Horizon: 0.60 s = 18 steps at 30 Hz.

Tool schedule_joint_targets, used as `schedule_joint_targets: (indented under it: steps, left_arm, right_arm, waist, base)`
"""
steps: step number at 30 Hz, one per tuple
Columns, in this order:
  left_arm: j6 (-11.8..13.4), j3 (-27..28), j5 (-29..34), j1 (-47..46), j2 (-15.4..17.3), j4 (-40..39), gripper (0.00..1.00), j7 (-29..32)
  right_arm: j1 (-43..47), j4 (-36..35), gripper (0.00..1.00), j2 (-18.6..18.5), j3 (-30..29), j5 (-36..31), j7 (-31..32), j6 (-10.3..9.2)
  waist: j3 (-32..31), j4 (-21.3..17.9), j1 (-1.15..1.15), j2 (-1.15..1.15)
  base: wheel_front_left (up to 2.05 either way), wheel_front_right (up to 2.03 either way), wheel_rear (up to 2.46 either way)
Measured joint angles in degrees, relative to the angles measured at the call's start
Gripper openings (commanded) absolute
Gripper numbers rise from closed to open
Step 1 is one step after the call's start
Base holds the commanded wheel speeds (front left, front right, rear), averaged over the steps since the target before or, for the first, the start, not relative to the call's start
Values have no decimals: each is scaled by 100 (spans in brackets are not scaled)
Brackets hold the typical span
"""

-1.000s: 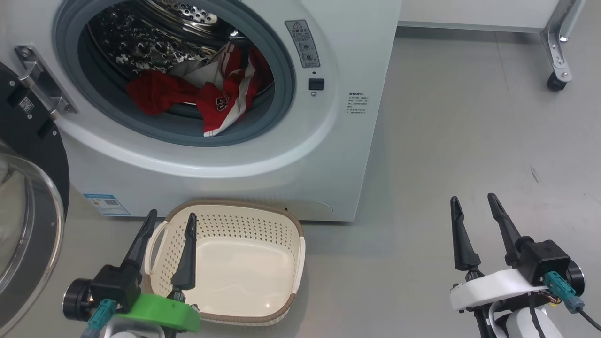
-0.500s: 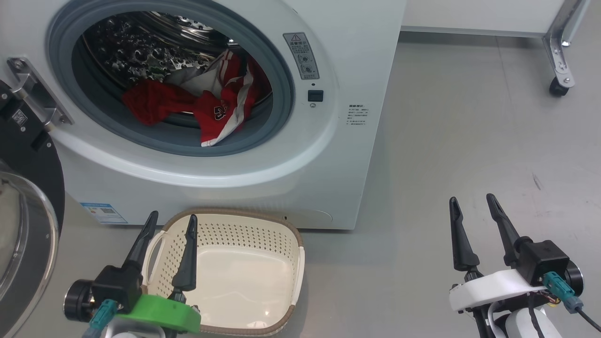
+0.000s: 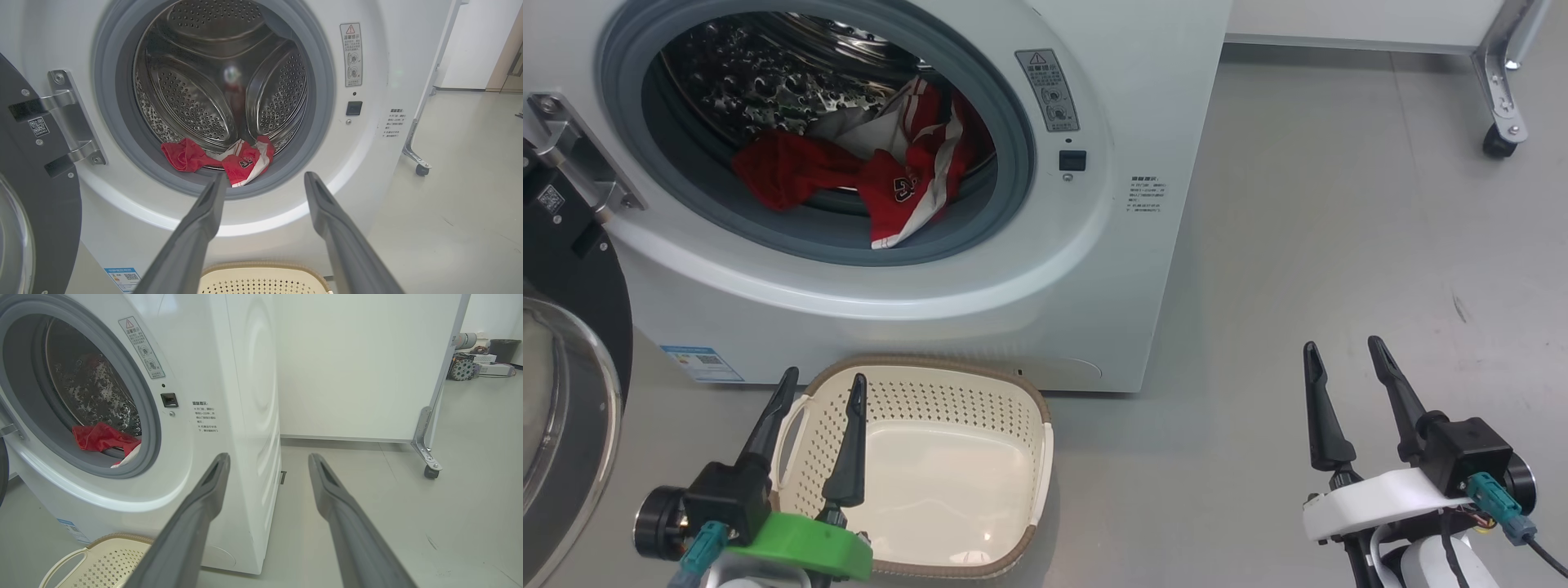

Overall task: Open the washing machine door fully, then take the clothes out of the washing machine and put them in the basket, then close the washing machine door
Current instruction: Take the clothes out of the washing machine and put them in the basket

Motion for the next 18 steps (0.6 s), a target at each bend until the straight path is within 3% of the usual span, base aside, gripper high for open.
schedule_joint_targets:
  steps: [18]
  left_arm:
    - [2,32,9,-1,-2,-54,100,0]
  right_arm:
    - [-82,-165,100,25,98,-54,-10,29]
  waist:
    - [349,-129,0,0]
  base:
    - [0,0,0]
